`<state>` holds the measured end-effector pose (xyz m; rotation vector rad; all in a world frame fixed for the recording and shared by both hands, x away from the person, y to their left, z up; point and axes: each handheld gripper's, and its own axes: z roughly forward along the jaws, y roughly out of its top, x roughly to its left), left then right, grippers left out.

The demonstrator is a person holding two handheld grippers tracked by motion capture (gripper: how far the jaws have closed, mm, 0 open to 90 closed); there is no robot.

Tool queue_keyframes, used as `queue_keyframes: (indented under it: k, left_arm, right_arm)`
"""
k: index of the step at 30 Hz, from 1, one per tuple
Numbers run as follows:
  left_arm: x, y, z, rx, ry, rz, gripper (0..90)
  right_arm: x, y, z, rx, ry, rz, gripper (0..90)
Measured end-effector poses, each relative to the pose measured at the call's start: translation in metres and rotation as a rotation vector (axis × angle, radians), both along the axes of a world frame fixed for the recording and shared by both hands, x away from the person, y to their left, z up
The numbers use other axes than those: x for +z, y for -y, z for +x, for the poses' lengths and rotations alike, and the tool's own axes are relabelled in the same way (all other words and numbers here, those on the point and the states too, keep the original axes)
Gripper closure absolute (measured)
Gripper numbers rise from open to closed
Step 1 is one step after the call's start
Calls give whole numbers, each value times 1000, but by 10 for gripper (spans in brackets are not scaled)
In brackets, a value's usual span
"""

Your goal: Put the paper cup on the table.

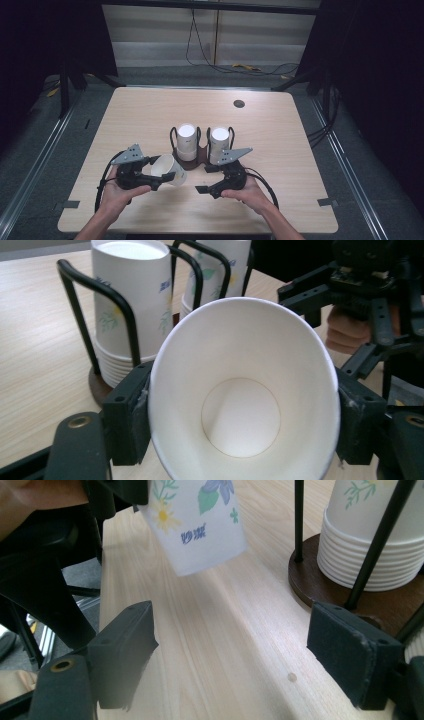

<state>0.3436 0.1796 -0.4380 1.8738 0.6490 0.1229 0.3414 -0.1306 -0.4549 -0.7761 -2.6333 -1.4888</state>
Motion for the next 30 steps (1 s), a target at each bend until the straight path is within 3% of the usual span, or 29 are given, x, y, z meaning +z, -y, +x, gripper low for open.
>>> queue_keyframes:
  k: [4,16,22,25,30]
  left_arm:
    - [-1,-4,2,6,2,6,254]
    - [-2,-24,8,99,17,44,253]
    - [4,-32,13,149,46,53,249]
    - [4,-36,18,172,39,74,247]
    - [7,-45,33,221,38,86,244]
  right_arm:
    - [1,3,-1,-20,0,-7,186]
    - [11,18,-15,-72,23,-51,158]
    - [10,38,-22,-160,24,-72,148]
    - [8,47,-22,-215,17,-73,147]
    - [9,53,-21,-246,15,-57,149]
